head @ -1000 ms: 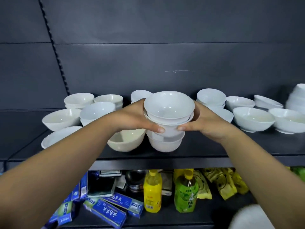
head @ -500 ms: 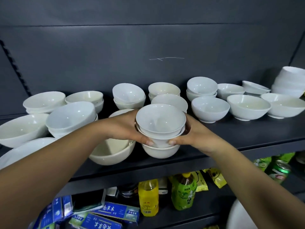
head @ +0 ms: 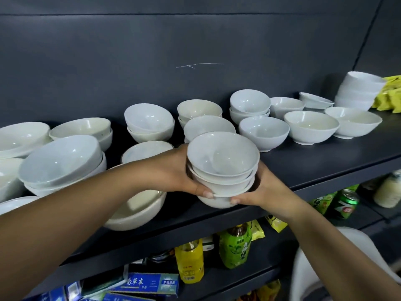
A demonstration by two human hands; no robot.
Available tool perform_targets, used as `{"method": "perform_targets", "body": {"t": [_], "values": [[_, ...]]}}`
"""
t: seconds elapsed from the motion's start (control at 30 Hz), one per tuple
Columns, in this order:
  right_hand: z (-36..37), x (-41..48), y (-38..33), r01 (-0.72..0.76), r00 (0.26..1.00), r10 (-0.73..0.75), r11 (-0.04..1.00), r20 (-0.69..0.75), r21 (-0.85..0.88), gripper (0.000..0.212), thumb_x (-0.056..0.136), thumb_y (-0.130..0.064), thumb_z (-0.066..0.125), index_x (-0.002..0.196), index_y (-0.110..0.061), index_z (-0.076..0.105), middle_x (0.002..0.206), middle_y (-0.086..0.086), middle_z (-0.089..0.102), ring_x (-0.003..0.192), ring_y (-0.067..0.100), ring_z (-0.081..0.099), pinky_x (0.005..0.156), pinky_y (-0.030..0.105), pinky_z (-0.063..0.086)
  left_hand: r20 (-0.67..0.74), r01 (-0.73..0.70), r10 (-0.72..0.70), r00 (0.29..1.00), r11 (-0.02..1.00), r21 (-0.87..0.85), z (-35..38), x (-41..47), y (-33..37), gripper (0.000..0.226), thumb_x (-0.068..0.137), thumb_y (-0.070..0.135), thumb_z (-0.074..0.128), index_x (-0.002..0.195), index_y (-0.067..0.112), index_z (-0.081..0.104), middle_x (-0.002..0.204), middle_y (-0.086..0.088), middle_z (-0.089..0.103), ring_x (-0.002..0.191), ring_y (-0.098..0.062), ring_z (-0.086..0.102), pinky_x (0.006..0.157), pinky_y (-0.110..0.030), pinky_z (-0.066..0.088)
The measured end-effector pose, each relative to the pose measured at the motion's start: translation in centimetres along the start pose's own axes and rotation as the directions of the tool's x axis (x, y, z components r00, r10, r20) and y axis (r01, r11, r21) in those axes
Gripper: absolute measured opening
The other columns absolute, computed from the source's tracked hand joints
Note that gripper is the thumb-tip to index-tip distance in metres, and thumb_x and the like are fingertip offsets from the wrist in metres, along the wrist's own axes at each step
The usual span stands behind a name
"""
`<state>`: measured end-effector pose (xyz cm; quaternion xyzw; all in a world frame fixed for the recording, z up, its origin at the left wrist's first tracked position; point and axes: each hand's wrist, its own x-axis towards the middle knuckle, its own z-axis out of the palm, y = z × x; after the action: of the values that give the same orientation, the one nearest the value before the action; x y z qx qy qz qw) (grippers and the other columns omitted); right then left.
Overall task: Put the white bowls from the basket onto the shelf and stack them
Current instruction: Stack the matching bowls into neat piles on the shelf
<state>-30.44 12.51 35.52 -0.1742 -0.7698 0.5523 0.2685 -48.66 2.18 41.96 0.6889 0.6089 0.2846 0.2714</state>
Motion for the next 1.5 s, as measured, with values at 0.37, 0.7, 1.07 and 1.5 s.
{"method": "perform_targets", "body": {"t": [0.37, 0.7, 1.07, 1.5], "values": [[-4.9, -1.4, 1.9, -0.071, 0.963, 0.057, 0.997, -0.264, -0.042, 0.088, 0.033, -0.036, 0.086, 0.113, -0.035, 0.049, 0.113, -0.014, 0.064, 0.109, 0.0, 0.058, 0.095, 0.02, 0.047, -0.314, 0.169, -0.044, 0.949, 0.907, 0.385, -2.8, 2.9, -0.1, 0.037, 0.077, 0.029, 0.071, 0.113, 0.025, 0.062, 0.095, 0.025, 0.058, 0.086, 0.007, 0.054, 0.075, -0.001, 0.035], [-4.9, -1.2, 2.0, -0.002, 0.915, -0.016, 0.999, -0.403, -0.045, 0.091, 0.048, -0.028, 0.08, 0.13, -0.027, 0.04, 0.122, -0.017, 0.056, 0.115, -0.003, 0.052, 0.095, 0.013, 0.045, -0.102, 0.152, -0.115, 0.988, 0.823, 0.548, -2.2, 6.2, -1.9, 0.015, 0.085, 0.028, 0.062, 0.078, 0.016, 0.063, 0.075, 0.004, 0.059, 0.079, -0.012, 0.051, 0.062, -0.016, 0.034], [-5.1, -1.3, 2.1, -0.002, 0.919, -0.005, 1.0, -0.393, -0.016, 0.095, 0.047, -0.027, 0.08, 0.133, -0.026, 0.038, 0.124, -0.015, 0.055, 0.119, 0.004, 0.051, 0.101, 0.025, 0.042, -0.246, 0.182, -0.157, 0.956, 0.98, 0.083, -4.6, 5.8, -0.7, 0.008, 0.08, 0.023, 0.069, 0.074, 0.017, 0.068, 0.073, 0.005, 0.061, 0.07, -0.009, 0.052, 0.068, -0.014, 0.043], [-5.9, -1.3, 2.6, -0.047, 0.928, 0.046, 0.999, -0.37, 0.008, 0.101, 0.048, -0.021, 0.089, 0.135, -0.022, 0.04, 0.125, -0.009, 0.057, 0.118, 0.006, 0.053, 0.1, 0.025, 0.044, -0.201, 0.129, -0.09, 0.975, 0.973, 0.189, -3.1, 5.8, -2.2, 0.01, 0.081, 0.018, 0.068, 0.073, 0.013, 0.071, 0.073, -0.001, 0.052, 0.069, -0.007, 0.038, 0.055, -0.01, 0.032]]}}
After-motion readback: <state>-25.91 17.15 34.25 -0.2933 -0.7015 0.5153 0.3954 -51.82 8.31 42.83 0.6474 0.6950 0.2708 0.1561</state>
